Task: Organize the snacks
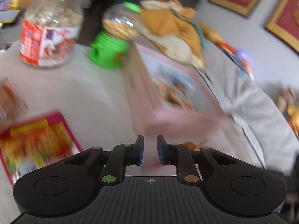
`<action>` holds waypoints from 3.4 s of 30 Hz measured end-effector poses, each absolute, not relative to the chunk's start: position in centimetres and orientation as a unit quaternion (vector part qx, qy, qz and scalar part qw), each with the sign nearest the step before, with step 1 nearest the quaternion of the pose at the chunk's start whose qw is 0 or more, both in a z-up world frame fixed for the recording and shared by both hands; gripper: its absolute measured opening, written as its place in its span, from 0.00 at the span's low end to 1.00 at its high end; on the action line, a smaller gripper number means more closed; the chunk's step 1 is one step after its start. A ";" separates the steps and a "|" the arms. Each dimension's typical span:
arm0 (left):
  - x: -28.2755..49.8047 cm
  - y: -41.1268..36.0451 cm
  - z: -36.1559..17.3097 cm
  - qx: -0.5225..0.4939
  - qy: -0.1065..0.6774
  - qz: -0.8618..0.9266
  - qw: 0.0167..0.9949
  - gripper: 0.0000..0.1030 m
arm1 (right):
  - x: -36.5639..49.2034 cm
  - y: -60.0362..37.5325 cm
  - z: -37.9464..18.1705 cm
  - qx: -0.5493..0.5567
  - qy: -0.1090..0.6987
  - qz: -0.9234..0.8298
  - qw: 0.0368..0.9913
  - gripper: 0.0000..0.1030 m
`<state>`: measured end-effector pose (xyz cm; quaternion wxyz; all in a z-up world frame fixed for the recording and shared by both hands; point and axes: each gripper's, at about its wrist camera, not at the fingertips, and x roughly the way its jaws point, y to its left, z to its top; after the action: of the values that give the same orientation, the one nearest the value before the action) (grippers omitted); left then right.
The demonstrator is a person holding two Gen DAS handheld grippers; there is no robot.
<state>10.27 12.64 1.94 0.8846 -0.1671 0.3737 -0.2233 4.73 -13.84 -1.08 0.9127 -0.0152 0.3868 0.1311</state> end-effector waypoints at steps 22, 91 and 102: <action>4.3 -0.4 1.5 0.248 0.313 -0.184 0.898 0.27 | 5.7 -13.3 -1.9 -0.037 0.375 0.137 0.916 0.70; 4.3 2.8 3.1 0.060 0.317 -0.205 0.924 0.39 | 3.5 -14.1 -2.2 -0.050 0.342 0.140 0.928 0.55; 5.4 0.9 0.8 0.078 0.342 -0.197 0.916 0.57 | 3.4 -14.1 -2.3 -0.048 0.341 0.139 0.929 0.56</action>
<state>5.40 0.87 0.79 0.9156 0.0778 0.3417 -0.1974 3.41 -14.15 -2.26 0.9287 -0.0478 0.3406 0.1387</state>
